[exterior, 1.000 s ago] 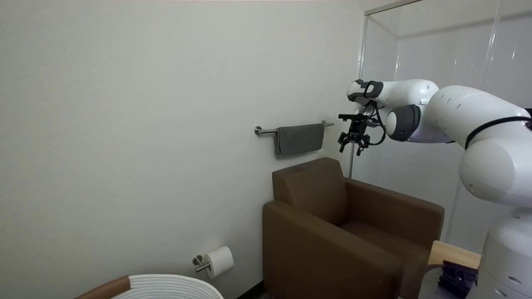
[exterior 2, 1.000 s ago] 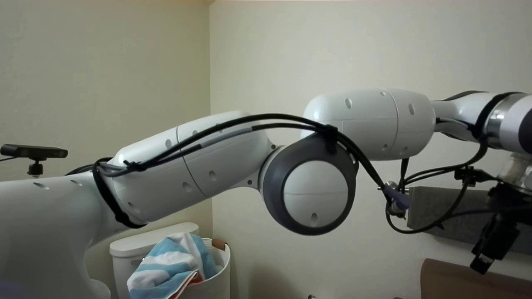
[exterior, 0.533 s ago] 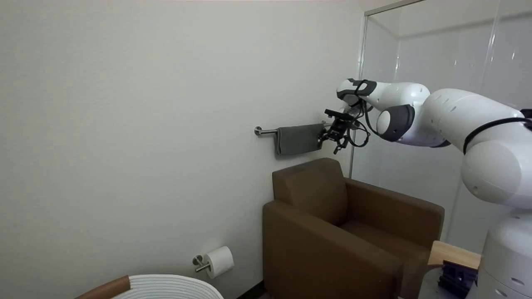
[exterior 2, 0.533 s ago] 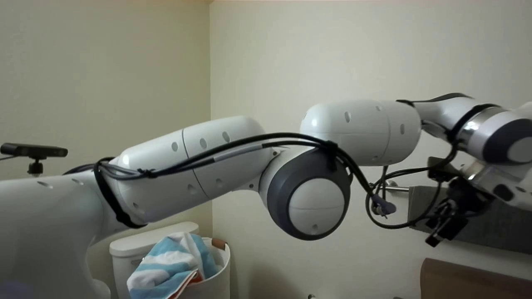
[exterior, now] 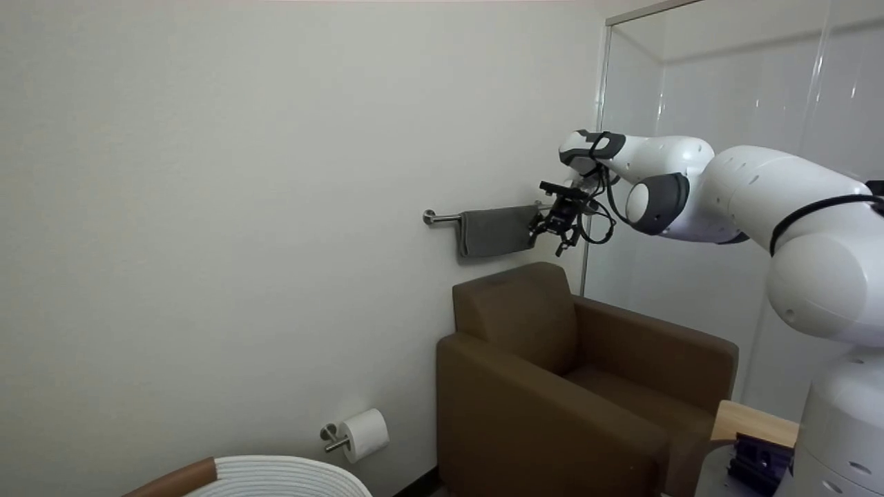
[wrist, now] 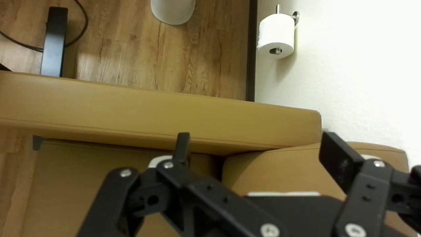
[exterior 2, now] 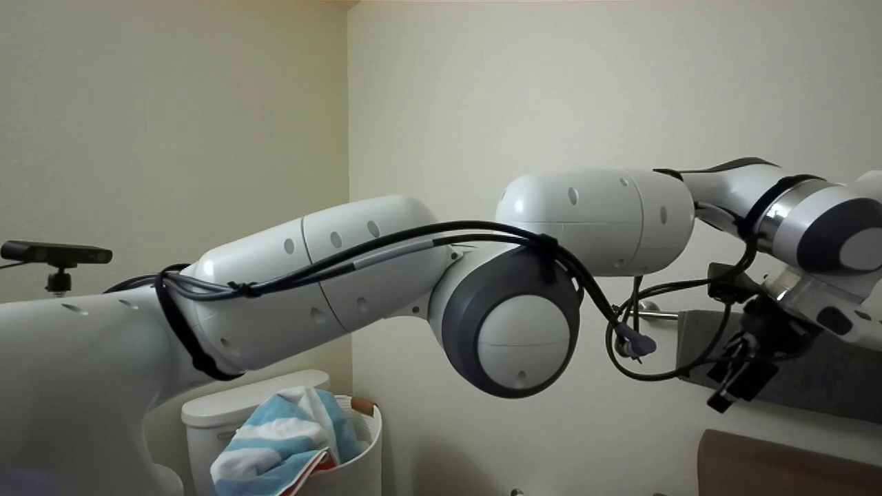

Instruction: Put the towels in the laundry hamper

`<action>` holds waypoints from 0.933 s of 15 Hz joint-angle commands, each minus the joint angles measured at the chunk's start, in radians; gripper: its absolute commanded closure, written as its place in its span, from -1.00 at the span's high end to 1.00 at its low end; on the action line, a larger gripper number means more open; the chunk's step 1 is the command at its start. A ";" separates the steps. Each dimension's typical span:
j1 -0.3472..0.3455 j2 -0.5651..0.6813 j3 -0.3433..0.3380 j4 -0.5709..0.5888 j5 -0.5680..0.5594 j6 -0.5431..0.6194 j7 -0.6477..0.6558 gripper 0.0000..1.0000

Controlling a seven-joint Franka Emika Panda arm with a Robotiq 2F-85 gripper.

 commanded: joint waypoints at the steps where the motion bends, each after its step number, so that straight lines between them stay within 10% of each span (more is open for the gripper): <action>1: 0.005 -0.001 0.008 -0.010 0.007 0.090 -0.077 1.00; 4: 0.012 0.013 -0.006 0.000 -0.020 0.202 -0.229 1.00; 14: -0.289 0.062 0.191 -0.031 0.217 0.151 -0.565 1.00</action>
